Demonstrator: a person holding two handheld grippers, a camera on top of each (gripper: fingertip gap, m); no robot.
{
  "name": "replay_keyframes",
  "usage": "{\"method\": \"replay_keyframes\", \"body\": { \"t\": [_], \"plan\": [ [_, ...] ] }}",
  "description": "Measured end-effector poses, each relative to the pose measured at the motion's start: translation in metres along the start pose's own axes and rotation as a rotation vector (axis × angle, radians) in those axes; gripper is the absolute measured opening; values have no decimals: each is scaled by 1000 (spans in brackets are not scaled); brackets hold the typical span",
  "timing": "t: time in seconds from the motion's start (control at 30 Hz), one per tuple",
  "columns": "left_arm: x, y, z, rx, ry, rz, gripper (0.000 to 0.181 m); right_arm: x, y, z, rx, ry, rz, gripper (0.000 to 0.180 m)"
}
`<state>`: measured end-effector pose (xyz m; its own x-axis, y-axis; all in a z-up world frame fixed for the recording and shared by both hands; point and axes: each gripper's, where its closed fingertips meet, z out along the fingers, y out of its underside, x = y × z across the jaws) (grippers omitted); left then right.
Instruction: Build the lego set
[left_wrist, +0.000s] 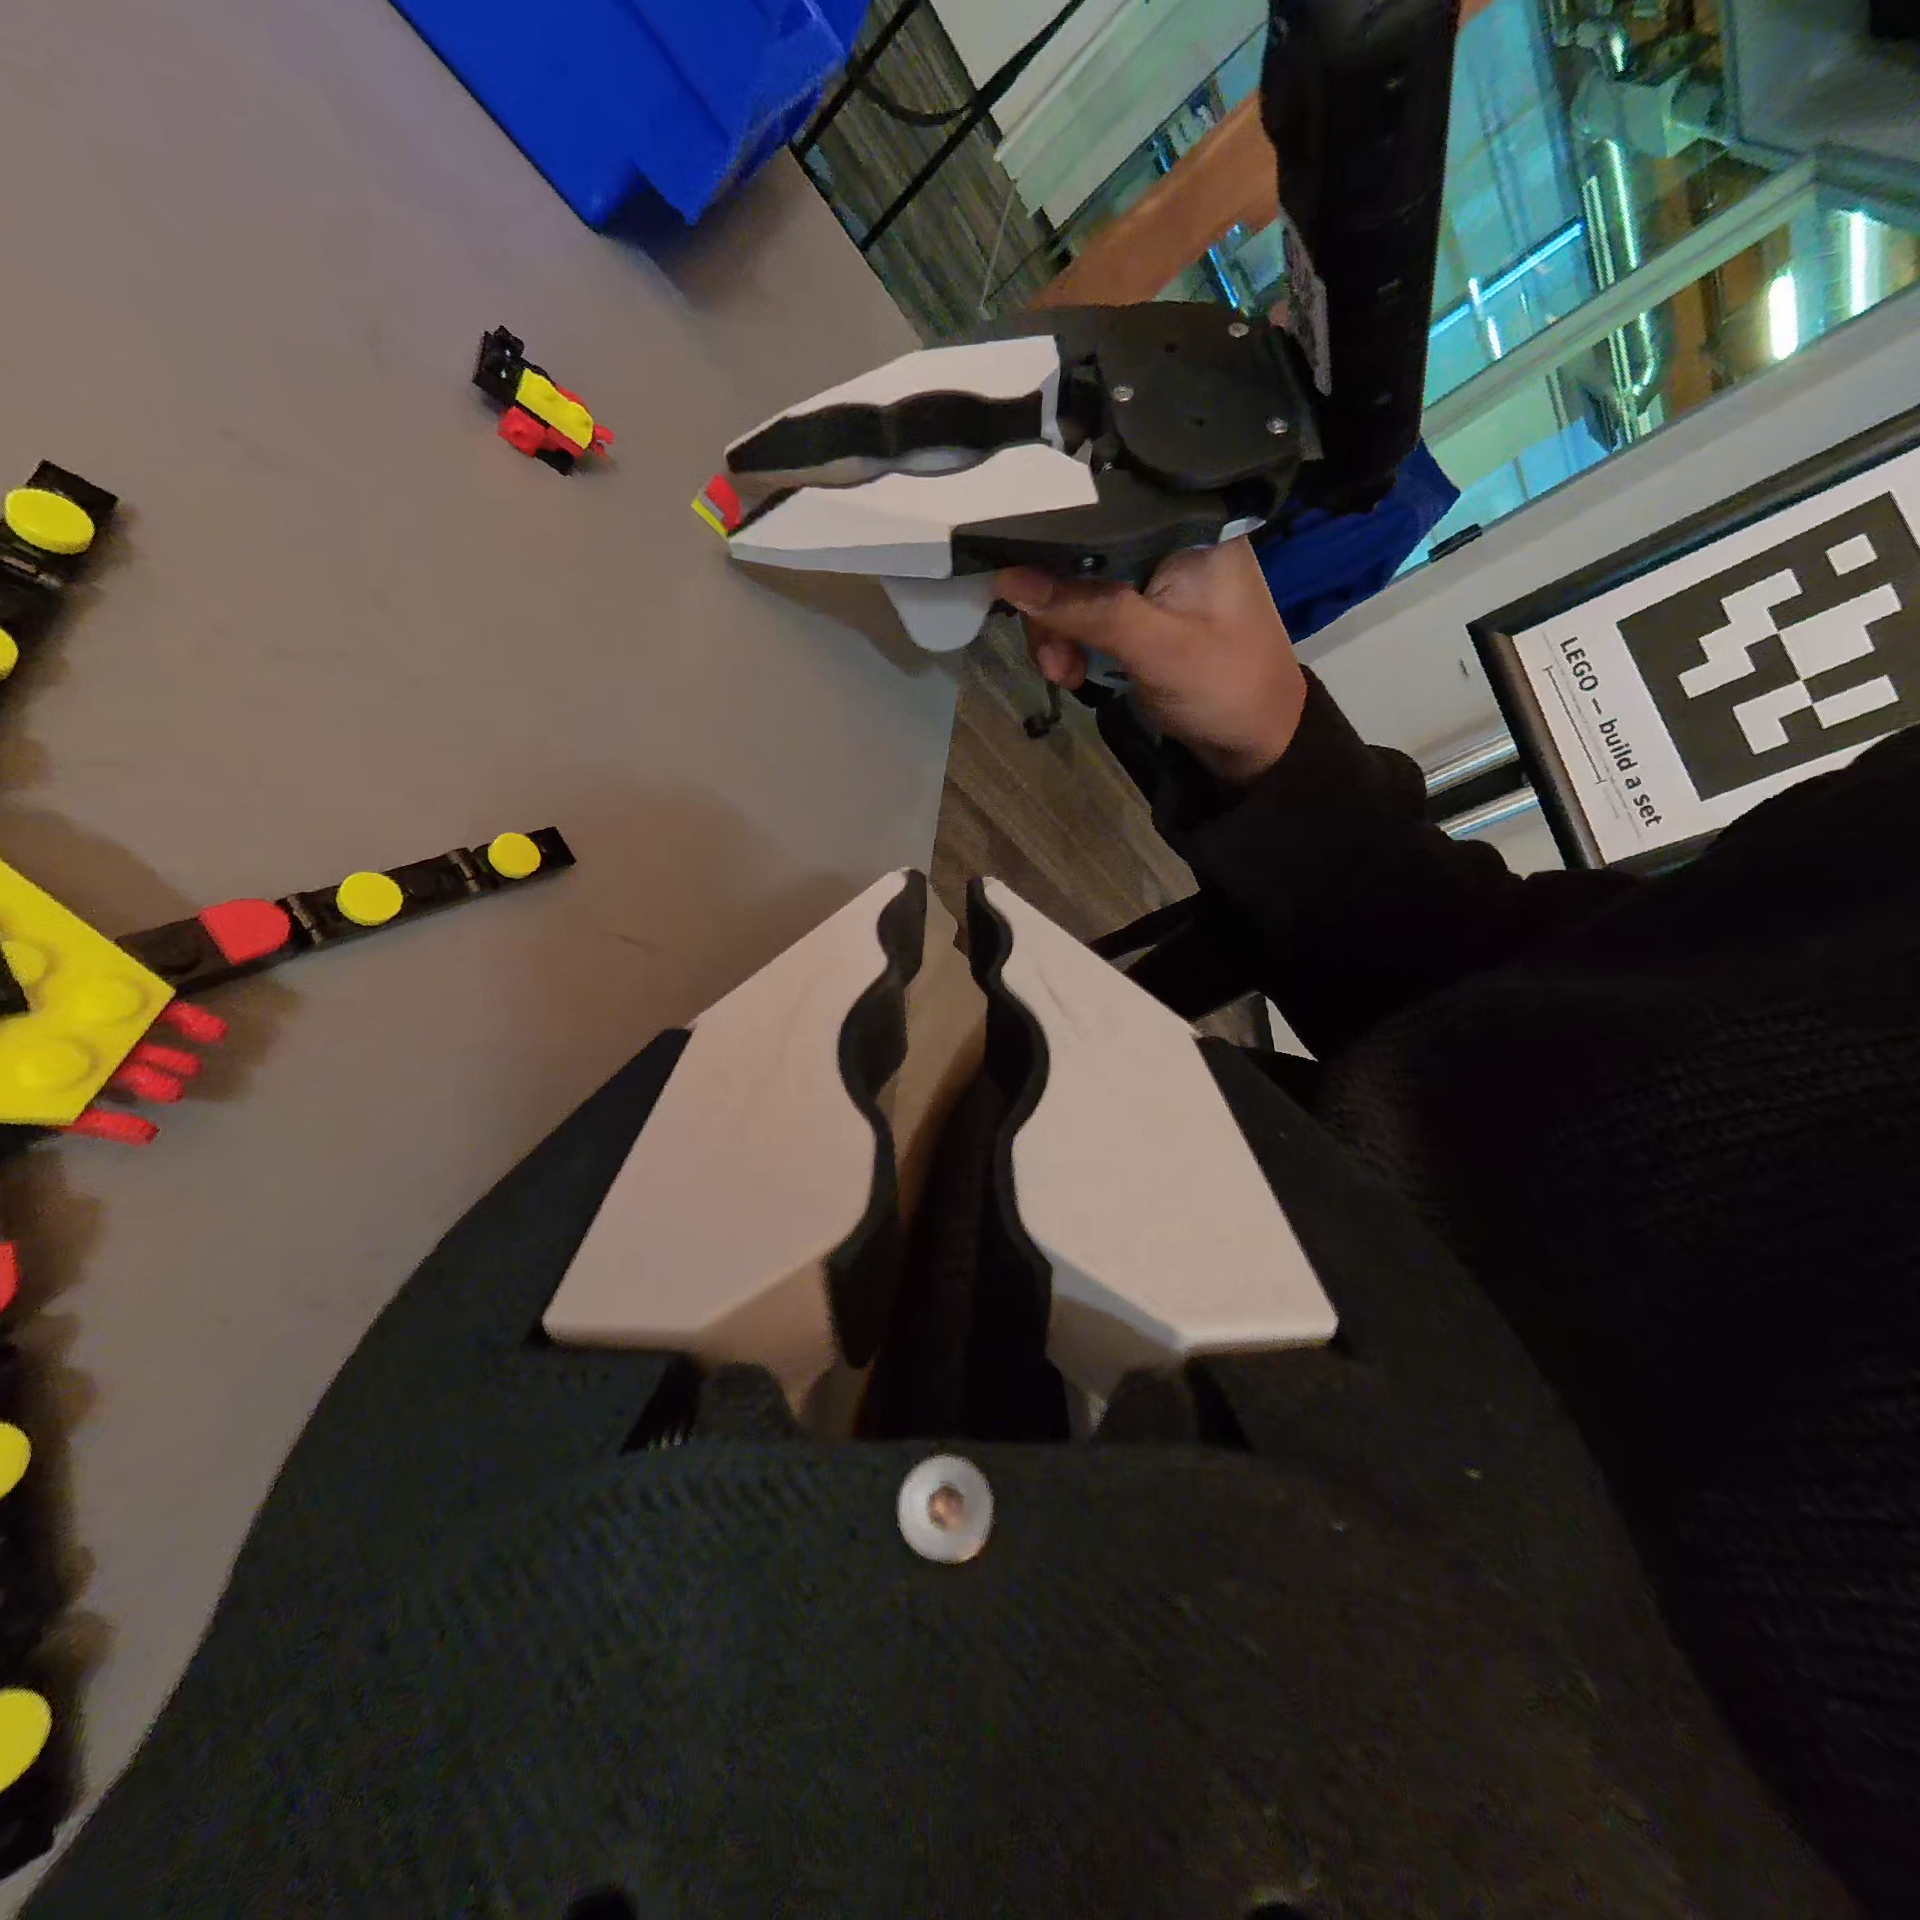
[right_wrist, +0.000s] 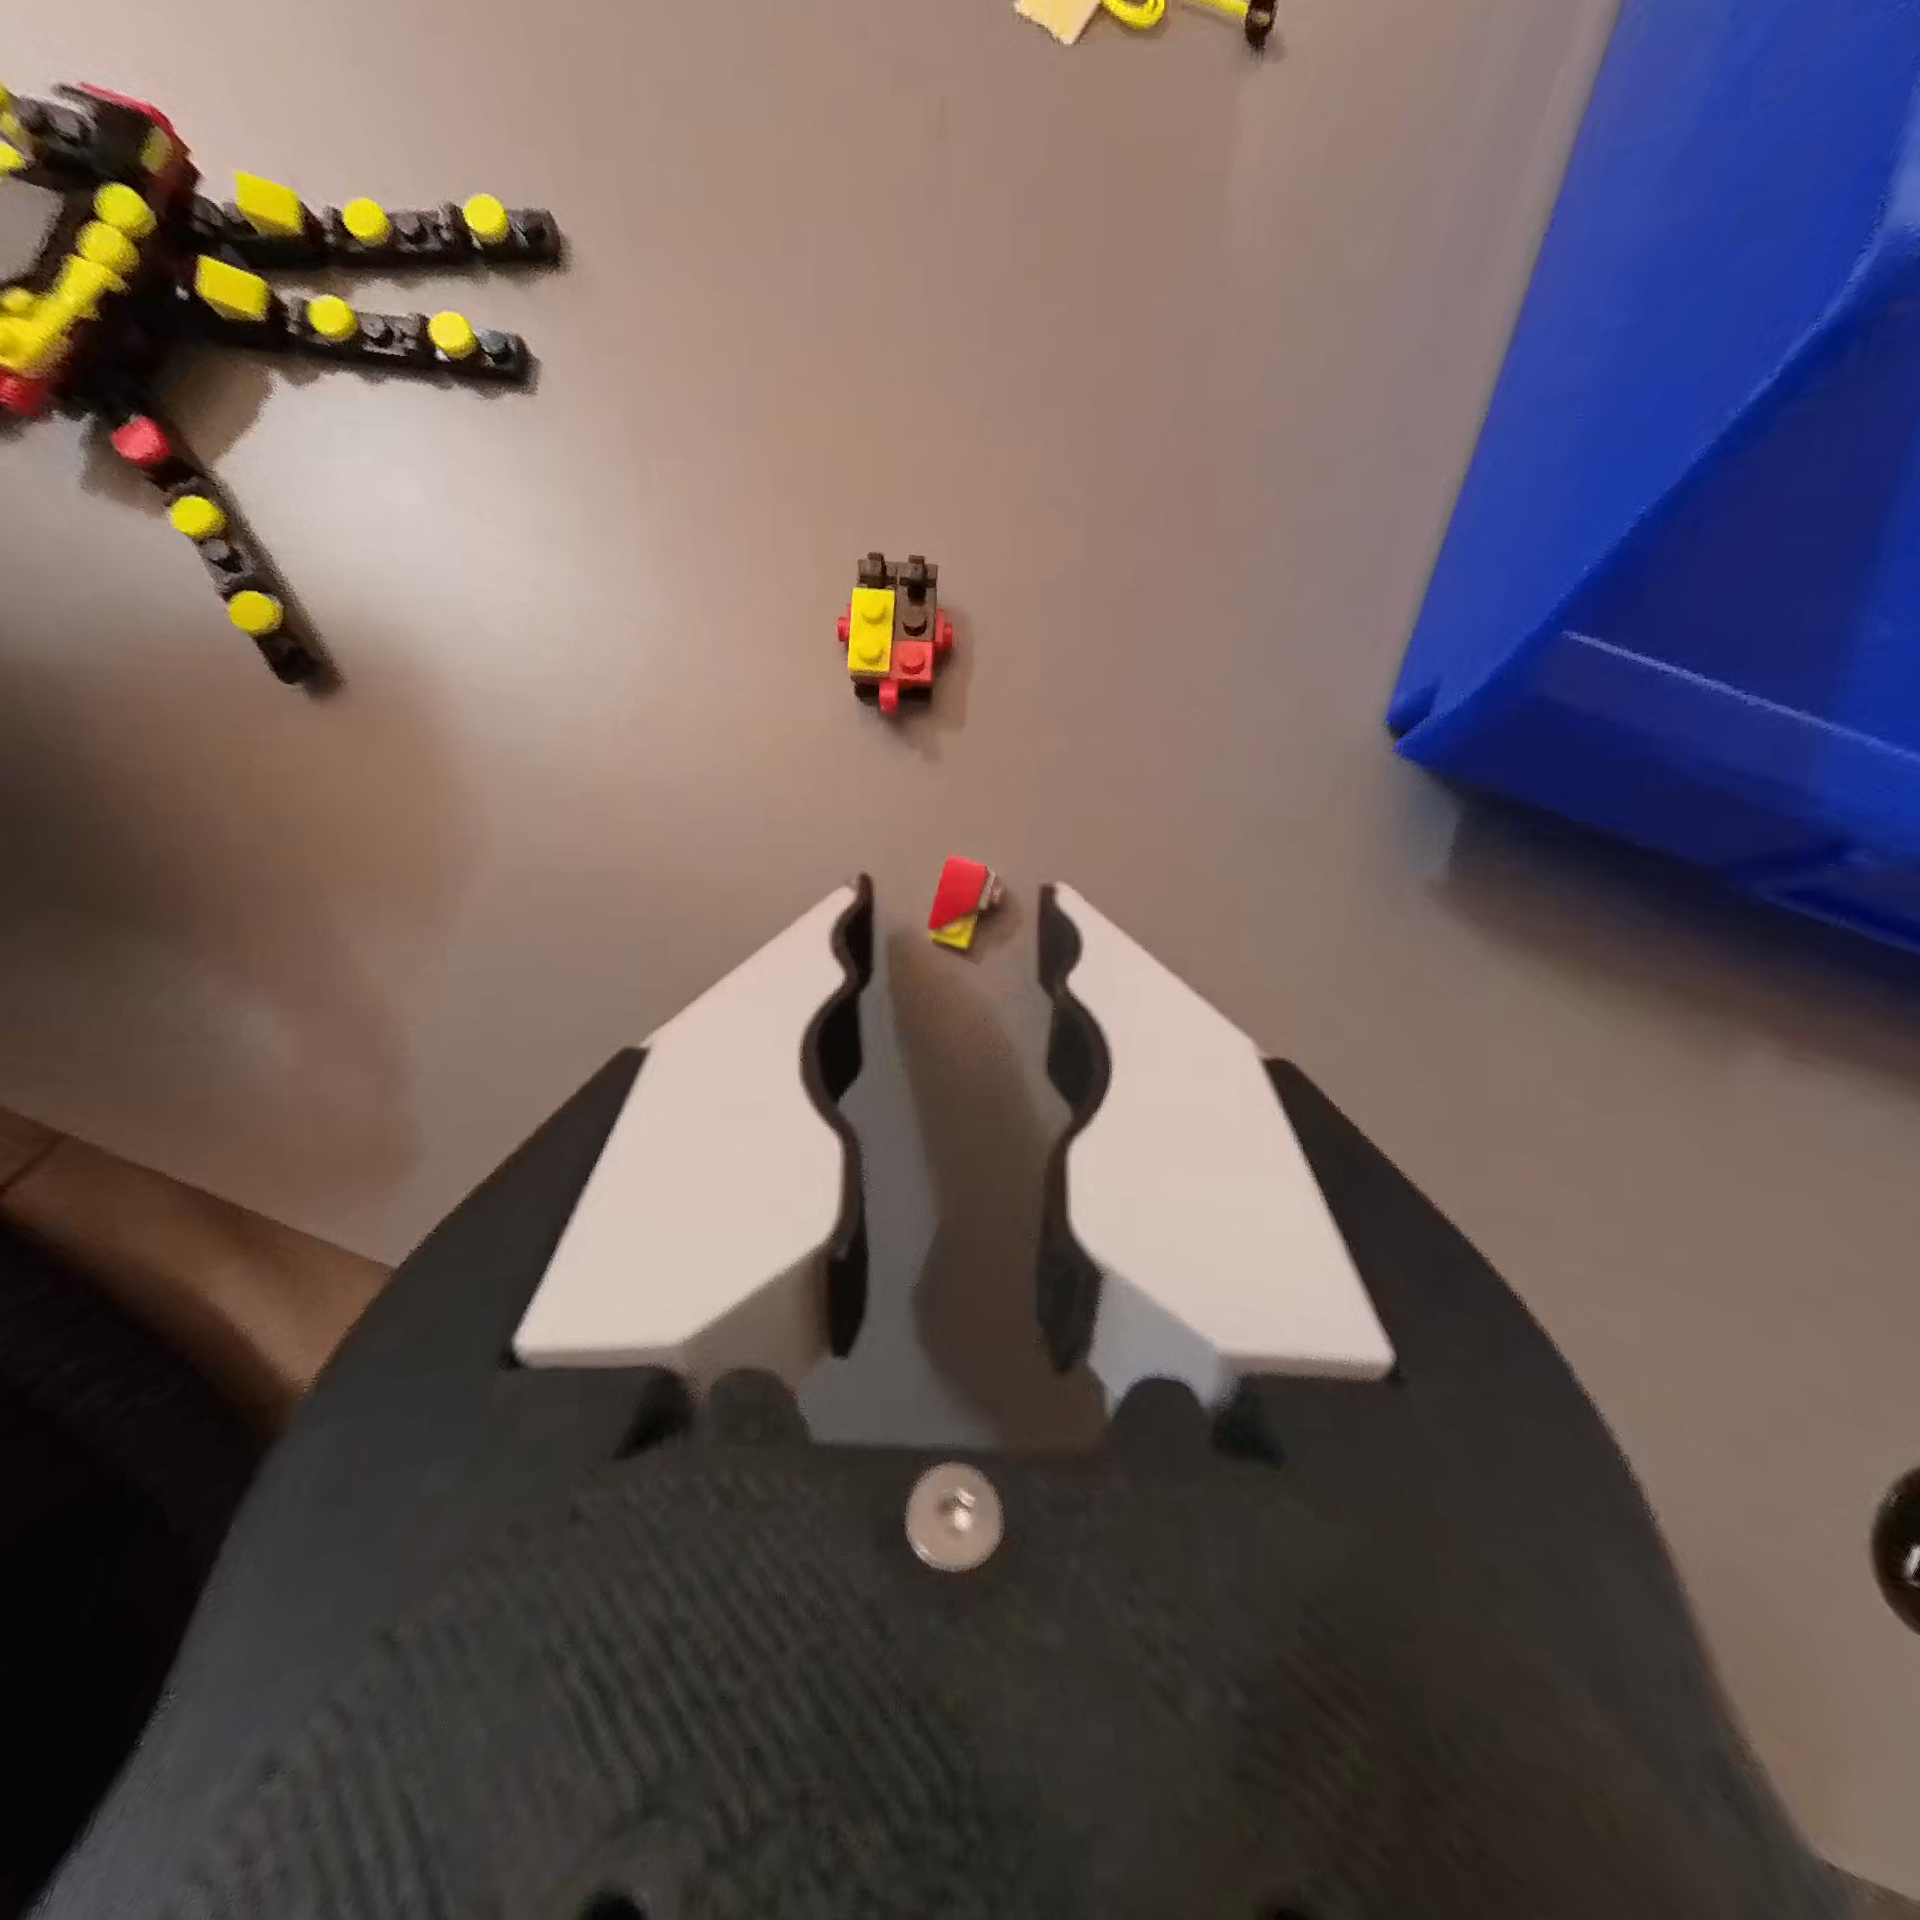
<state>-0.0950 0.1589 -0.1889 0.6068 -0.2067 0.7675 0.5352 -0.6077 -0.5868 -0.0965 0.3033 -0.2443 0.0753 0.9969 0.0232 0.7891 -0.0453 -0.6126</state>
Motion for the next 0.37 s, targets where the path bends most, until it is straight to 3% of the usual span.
{"method": "replay_keyframes", "body": {
  "t": [0.03, 0.2, 0.37],
  "plan": [
    [0, 0, 0, 0, 2, -2, 5, 1, -2, -4, 17, -5, 6, 33],
    [1, 1, -1, -8, 11, -4, 4, 7, -13, -18, 97, -38, 75, 26],
    [4, 1, -2, -8, 35, -22, 4, 3, 1, -3, -22, 11, 41, 21]
  ]
}}
